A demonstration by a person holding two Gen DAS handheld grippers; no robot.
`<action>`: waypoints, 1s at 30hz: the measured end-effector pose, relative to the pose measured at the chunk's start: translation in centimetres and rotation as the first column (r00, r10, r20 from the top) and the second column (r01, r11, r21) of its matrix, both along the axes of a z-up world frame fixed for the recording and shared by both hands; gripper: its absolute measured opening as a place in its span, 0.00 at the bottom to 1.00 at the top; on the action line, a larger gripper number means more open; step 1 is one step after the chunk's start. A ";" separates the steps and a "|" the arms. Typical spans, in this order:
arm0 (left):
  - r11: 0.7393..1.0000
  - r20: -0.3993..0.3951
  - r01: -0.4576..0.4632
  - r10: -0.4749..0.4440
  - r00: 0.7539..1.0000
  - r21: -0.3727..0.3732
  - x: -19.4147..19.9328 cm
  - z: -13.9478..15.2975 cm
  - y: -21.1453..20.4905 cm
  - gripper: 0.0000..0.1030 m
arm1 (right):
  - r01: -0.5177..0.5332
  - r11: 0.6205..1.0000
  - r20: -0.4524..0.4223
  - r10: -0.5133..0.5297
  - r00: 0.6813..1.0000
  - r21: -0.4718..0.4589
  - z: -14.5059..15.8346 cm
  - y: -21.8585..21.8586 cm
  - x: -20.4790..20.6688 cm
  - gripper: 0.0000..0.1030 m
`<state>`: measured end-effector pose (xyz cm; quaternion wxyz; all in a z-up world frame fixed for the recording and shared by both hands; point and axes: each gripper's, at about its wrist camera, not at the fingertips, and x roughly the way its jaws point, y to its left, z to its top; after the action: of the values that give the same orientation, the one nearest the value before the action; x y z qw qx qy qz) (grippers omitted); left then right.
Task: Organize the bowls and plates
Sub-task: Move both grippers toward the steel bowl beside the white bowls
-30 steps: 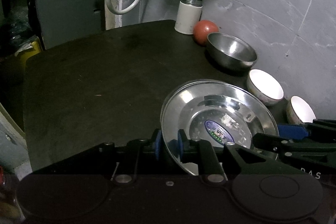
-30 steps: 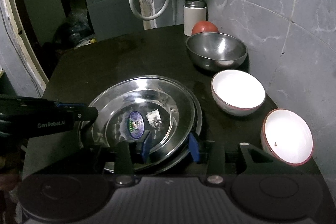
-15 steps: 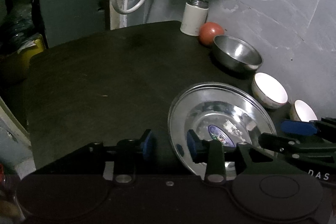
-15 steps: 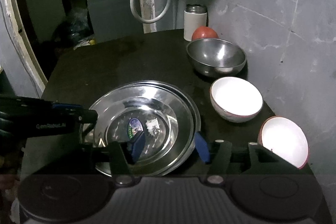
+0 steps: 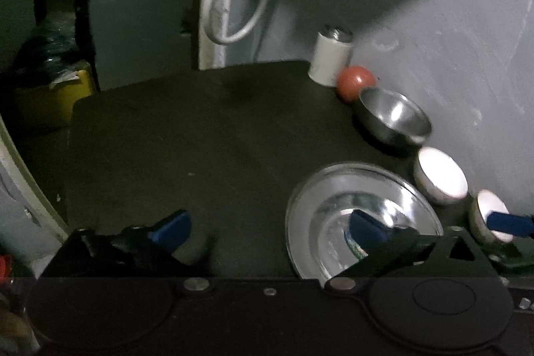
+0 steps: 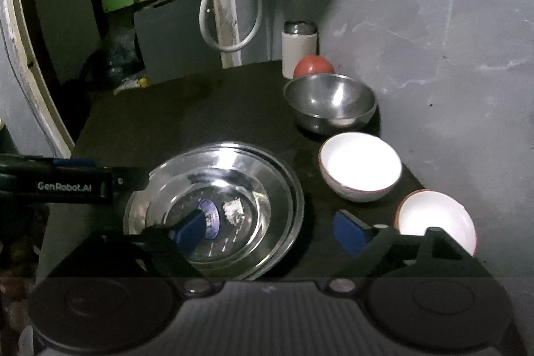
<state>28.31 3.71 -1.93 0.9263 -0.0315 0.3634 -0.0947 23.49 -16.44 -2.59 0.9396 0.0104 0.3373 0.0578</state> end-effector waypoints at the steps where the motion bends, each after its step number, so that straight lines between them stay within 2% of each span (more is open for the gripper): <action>1: 1.000 0.008 -0.008 0.008 1.000 -0.003 0.1 0.2 0.0 0.99 | 0.005 1.000 0.008 -0.005 1.000 0.005 0.2 -0.2 -0.1 0.92; 5: 1.000 0.036 -0.028 0.027 0.999 0.005 1.7 1.1 -0.3 0.99 | 0.030 0.999 0.053 -0.031 0.998 0.017 1.1 -1.6 -0.1 0.95; 10: 0.999 0.068 0.002 -0.006 0.998 0.051 5.4 2.1 -2.2 0.99 | 0.076 0.993 0.051 -0.081 0.995 0.095 2.1 -3.9 2.3 0.95; 15: 0.998 0.067 0.066 -0.066 0.996 0.012 10.3 2.3 -4.7 0.99 | 0.137 0.983 0.080 -0.147 0.986 0.122 2.5 -5.5 6.0 0.95; 22: 0.994 0.043 0.112 -0.111 0.993 -0.013 15.6 1.0 -7.8 0.99 | 0.267 0.950 0.084 -0.283 0.955 0.161 1.1 -6.6 10.6 0.93; 27: 0.989 0.051 0.145 -0.146 0.988 0.009 17.4 0.4 -9.2 0.99 | 0.325 0.927 0.081 -0.344 0.936 0.187 0.1 -7.1 11.6 0.92; 30: 0.989 0.040 0.148 -0.148 0.988 0.010 18.1 0.1 -9.6 0.99 | 0.347 0.908 0.069 -0.372 0.926 0.236 -0.5 -7.9 11.9 0.91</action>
<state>46.41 -5.91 -1.88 0.9240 0.0008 0.3462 -0.1626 35.43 -24.32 -3.07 0.9445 0.1727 0.2679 -0.0791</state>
